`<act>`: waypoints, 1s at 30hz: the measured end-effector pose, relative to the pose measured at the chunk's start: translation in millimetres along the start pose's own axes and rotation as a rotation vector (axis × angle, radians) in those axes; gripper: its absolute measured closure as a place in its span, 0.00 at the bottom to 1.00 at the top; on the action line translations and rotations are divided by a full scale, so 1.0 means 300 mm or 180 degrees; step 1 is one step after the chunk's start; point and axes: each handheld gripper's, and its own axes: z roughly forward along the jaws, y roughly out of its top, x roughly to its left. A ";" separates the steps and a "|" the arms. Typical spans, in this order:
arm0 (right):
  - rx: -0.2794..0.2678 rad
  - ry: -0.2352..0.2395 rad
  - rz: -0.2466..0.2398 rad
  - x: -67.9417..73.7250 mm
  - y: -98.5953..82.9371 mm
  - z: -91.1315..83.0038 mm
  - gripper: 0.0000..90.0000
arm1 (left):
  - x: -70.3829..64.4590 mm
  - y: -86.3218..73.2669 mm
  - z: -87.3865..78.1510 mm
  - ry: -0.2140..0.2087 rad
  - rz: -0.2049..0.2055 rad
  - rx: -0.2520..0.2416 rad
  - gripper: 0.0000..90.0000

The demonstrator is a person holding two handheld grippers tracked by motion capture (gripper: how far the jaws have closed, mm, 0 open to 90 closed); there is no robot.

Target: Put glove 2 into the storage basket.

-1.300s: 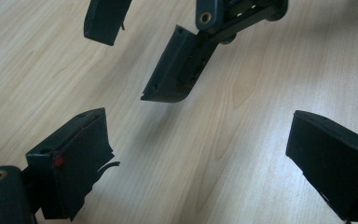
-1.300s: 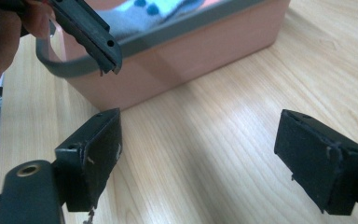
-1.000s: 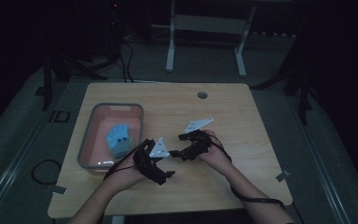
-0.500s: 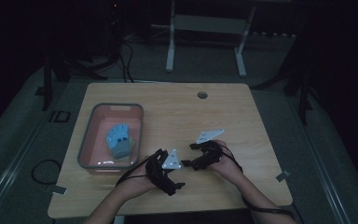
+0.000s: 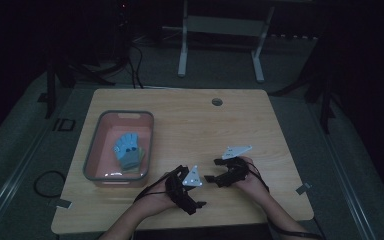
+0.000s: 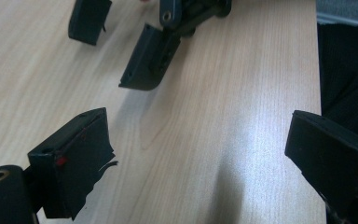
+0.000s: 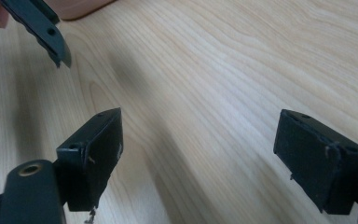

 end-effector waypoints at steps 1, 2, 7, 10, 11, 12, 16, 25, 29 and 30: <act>-0.0013 0.0000 0.0002 -0.002 -0.012 -0.006 0.17 | -0.004 0.002 0.013 -0.0028 0.0013 0.0010 0.08; -0.0013 0.0000 0.0002 -0.002 -0.012 -0.006 0.17 | -0.004 0.002 0.013 -0.0028 0.0013 0.0010 0.08; -0.0013 -0.0058 -0.0026 -0.004 -0.034 -0.021 0.17 | -0.007 0.003 0.032 -0.0074 0.0040 -0.0009 0.08; -0.0110 -0.0128 -0.0051 -0.007 -0.058 -0.041 0.17 | -0.014 0.003 0.057 -0.0088 0.0059 -0.0040 0.08; -0.0117 -0.0142 -0.0038 -0.008 -0.063 -0.045 0.17 | -0.015 0.003 0.064 -0.0106 0.0065 -0.0033 0.08; -0.0121 -0.0167 -0.0038 -0.009 -0.068 -0.049 0.17 | -0.018 0.003 0.070 -0.0117 0.0068 -0.0039 0.08; -0.0149 -0.0187 -0.0047 -0.012 -0.084 -0.065 0.17 | -0.024 0.005 0.087 -0.0156 0.0088 -0.0059 0.08; -0.0212 -0.0316 0.0023 -0.031 -0.123 -0.088 0.17 | -0.027 -0.004 0.103 -0.0019 0.0082 -0.0137 0.08; -0.0252 -0.0326 0.0028 -0.034 -0.128 -0.095 0.17 | -0.026 -0.016 0.105 -0.0043 0.0040 -0.0130 0.08; -0.0259 -0.0334 0.0025 -0.034 -0.129 -0.097 0.17 | -0.027 -0.018 0.105 -0.0041 0.0042 -0.0128 0.08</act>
